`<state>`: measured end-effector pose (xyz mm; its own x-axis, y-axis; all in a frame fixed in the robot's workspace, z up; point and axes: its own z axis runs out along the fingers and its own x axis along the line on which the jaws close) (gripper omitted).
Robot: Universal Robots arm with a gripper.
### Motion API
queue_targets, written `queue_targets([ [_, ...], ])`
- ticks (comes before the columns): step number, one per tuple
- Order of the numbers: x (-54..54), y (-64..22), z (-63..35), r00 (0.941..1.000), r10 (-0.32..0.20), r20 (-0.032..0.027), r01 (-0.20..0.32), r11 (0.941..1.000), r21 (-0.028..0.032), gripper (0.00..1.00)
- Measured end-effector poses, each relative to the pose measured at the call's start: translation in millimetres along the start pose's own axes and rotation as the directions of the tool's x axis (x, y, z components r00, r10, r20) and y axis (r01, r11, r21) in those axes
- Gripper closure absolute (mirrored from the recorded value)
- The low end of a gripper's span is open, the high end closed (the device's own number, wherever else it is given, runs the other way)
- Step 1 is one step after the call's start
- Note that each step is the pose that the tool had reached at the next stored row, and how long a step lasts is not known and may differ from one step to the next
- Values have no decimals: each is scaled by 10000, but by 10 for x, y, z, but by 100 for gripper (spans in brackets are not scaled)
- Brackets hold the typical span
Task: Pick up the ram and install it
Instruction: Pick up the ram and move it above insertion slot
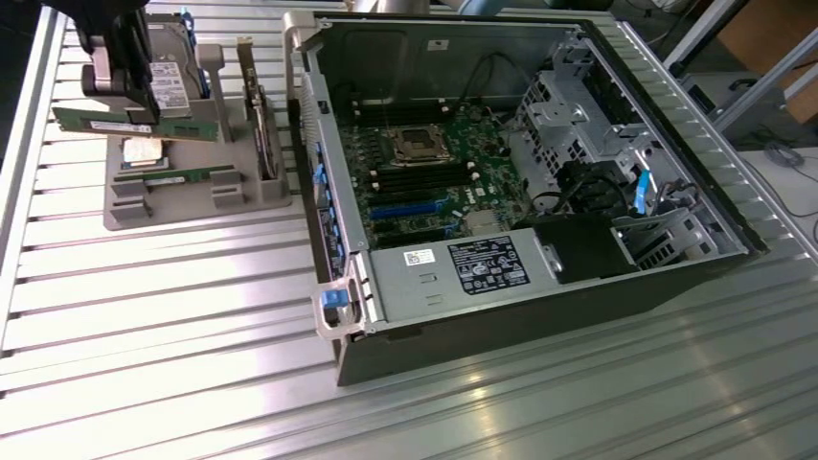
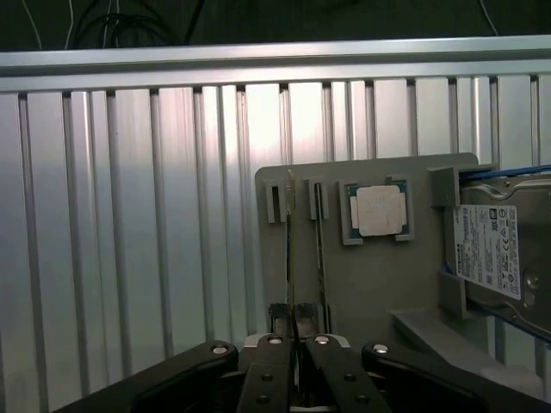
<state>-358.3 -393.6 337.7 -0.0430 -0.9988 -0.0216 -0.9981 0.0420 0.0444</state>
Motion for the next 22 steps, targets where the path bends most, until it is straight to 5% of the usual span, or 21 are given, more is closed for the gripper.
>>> queue_targets([
  [22, -3, 5, -116, 10000, 0, 1, 0, 10000, 2, 87],
])
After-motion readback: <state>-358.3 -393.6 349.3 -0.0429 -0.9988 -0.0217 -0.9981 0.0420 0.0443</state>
